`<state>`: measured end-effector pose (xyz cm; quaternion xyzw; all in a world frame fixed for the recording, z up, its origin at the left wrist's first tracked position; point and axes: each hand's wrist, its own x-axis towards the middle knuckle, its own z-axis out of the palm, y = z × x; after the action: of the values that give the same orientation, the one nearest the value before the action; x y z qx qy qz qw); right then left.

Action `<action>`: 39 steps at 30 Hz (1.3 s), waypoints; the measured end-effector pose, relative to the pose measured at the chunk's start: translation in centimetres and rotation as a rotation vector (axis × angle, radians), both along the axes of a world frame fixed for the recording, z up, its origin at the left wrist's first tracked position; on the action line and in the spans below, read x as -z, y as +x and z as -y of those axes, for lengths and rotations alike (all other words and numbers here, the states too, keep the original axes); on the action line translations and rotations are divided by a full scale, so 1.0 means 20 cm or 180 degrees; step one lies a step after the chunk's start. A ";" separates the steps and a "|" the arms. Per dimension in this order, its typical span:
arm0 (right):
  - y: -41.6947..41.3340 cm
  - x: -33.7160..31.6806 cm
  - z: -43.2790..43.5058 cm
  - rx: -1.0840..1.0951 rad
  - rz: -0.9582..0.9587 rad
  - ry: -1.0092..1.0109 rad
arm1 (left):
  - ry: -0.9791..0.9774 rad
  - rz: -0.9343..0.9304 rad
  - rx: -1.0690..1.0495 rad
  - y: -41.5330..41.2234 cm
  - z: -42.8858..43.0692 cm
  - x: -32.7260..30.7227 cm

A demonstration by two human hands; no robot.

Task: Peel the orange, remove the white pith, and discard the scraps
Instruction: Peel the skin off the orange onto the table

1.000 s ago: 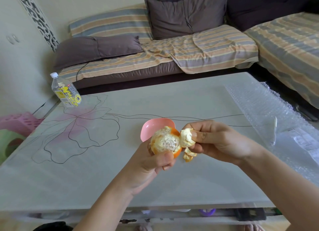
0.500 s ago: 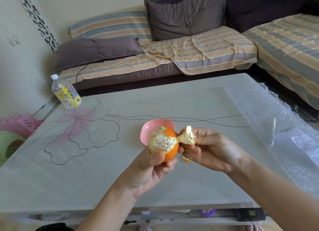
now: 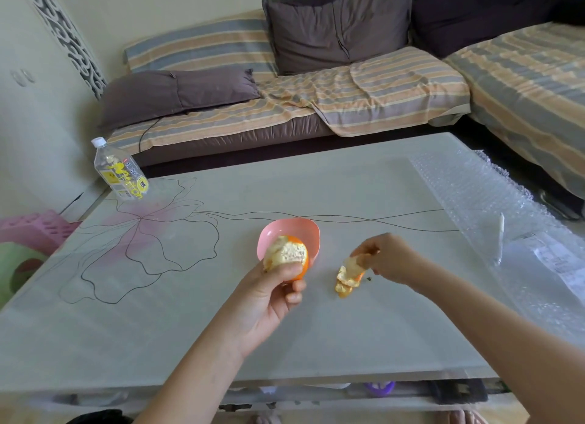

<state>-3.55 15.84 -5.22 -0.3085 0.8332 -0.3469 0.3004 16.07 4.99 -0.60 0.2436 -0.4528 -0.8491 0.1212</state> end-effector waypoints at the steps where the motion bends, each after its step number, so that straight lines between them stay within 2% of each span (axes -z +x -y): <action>1: 0.01 0.02 0.00 -0.0031 -0.0077 0.0047 | -0.0104 0.0056 -0.0006 0.00 0.01 0.00; 5: 0.01 0.07 0.01 0.0037 -0.0260 0.0137 | -0.0310 0.0193 0.0010 0.00 0.01 0.02; 9: 0.05 -0.01 0.01 0.0139 -0.0387 -0.0236 | -0.0557 0.0256 0.0137 0.00 0.00 0.03; 12: 0.14 -0.17 -0.01 -0.0344 -0.0420 -0.0987 | -0.0801 0.0273 0.0149 0.00 0.00 0.03; 14: 0.21 -0.24 -0.04 -0.0752 -0.0437 -0.1254 | -0.0950 0.0244 0.0192 0.00 0.00 0.04; 18: 0.26 -0.26 -0.10 -0.1164 -0.0612 -0.1565 | -0.1306 0.0252 0.0250 -0.02 -0.02 0.04; 23: 0.24 -0.26 -0.13 -0.1232 -0.0701 -0.1782 | -0.1892 0.0281 0.0454 -0.03 -0.04 0.03; 26: 0.23 -0.25 -0.15 -0.1335 -0.0736 -0.1813 | -0.1964 0.0176 0.0720 -0.03 -0.06 0.02; 33: 0.23 -0.25 -0.23 -0.1585 -0.1612 -0.1672 | -0.2202 0.0144 0.0890 -0.05 -0.09 0.02; 39: 0.29 -0.22 -0.22 -0.1400 -0.2577 -0.1443 | -0.2146 0.0196 0.0762 -0.08 -0.13 0.05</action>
<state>2.23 20.28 -0.73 -0.6435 0.7020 -0.3002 -0.0549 14.57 7.51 -1.66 0.1606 -0.7362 -0.6525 0.0807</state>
